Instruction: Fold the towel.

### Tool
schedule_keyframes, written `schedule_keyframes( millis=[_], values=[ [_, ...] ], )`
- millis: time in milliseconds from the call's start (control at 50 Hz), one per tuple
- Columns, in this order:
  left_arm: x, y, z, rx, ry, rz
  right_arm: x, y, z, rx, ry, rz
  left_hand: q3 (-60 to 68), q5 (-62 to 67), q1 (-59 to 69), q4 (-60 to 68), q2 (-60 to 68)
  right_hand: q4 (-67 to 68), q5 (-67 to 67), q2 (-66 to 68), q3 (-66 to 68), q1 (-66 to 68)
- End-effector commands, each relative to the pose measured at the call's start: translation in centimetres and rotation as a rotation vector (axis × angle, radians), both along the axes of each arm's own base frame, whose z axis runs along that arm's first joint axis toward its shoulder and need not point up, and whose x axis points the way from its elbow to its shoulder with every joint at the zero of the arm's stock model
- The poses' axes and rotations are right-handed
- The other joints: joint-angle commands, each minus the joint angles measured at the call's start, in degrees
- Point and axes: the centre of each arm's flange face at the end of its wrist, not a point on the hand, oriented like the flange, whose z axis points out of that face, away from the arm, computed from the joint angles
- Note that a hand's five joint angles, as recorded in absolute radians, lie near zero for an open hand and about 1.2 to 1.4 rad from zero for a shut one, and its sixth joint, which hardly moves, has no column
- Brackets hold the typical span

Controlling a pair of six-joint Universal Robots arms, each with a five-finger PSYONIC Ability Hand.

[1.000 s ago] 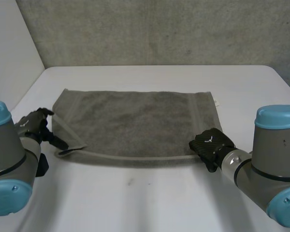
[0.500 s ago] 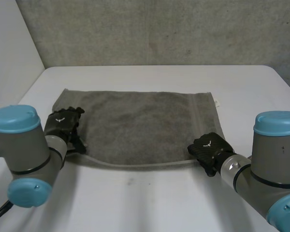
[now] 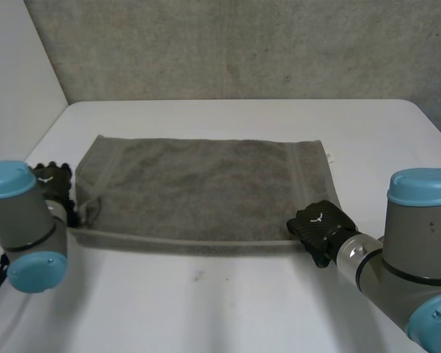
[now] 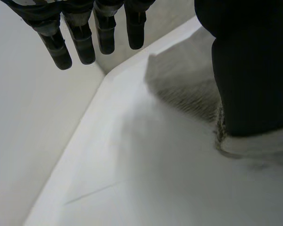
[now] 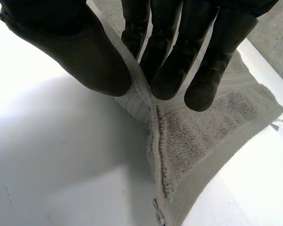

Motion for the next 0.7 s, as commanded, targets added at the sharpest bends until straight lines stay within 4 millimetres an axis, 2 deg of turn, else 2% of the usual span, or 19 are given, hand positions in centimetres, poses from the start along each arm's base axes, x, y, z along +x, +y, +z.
schedule_keyframes(
  millis=[20, 100, 200, 340, 420, 560, 700],
  values=[
    [2.4, 0.1, 2.3, -0.037, -0.013, 0.054, 0.0, -0.1, 0.1, -0.006, -0.002, -0.002, 1.8, 1.7, 2.1, 2.0, 1.8, 3.4, 3.3, 4.4, 3.7, 3.8],
    [2.6, 1.1, 4.5, -0.086, -0.006, 0.05, 0.1, 0.0, 0.1, -0.008, -0.002, 0.0, 0.8, 0.7, 1.1, 1.0, 0.8, 3.4, 3.3, 4.4, 3.7, 3.8],
    [2.0, 2.3, 5.6, -0.101, 0.004, -0.009, 0.1, 0.1, 0.1, -0.005, -0.001, 0.001, 1.7, 1.5, 1.9, 1.8, 1.7, 3.4, 3.3, 4.4, 3.7, 3.8],
    [0.9, 4.8, 5.4, -0.015, 0.022, -0.164, 0.1, 0.0, 0.1, -0.006, -0.004, -0.002, 2.8, 2.7, 3.1, 3.0, 2.8, 3.4, 3.3, 4.4, 3.7, 3.8],
    [0.8, 6.5, 4.6, 0.111, 0.042, -0.222, 0.1, -0.1, 0.1, -0.008, -0.005, -0.002, 2.8, 2.7, 3.1, 3.0, 2.8, 3.4, 3.3, 4.4, 3.7, 3.8],
    [2.2, 7.1, 3.8, 0.209, 0.055, -0.21, 0.1, -0.1, 0.1, -0.008, -0.005, -0.002, 2.8, 2.7, 3.1, 3.0, 2.8, 3.4, 3.3, 4.4, 3.7, 3.8],
    [2.6, 7.6, 2.5, 0.263, -0.053, -0.306, 0.1, -0.2, 0.2, -0.009, -0.006, -0.003, 3.5, 3.3, 3.8, 3.7, 3.5, 3.4, 3.3, 4.4, 3.7, 3.8]
  ],
)
